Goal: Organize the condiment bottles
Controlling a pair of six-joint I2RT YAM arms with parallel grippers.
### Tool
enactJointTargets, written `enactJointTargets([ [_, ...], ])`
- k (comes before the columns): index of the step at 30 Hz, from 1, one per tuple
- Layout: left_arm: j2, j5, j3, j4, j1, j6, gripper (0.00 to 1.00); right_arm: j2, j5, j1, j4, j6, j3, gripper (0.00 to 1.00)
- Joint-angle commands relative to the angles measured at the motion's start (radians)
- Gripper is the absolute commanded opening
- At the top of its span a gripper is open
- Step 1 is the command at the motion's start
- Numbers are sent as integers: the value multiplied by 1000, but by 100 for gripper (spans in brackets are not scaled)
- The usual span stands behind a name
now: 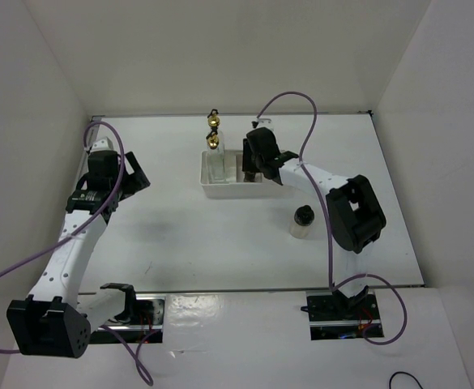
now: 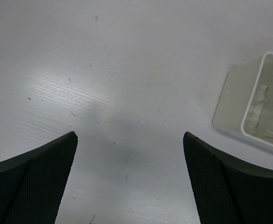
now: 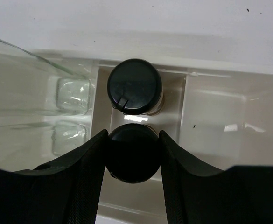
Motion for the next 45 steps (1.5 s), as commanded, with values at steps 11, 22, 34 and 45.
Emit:
enactJointTargets([
  [11,8,6,-10,43,6,21,100,-45,89,41,-67,29,61,92],
  [22,17,15,-10,61,6,21,100,-306,168,41,-181,-19,52,97],
  [34,72,88,0,92,6,21,100,-806,264,32,-331,280,-423,97],
  [45,101,108,20,83,-3,30,100,-875,284,1,-439,453,-565,88],
])
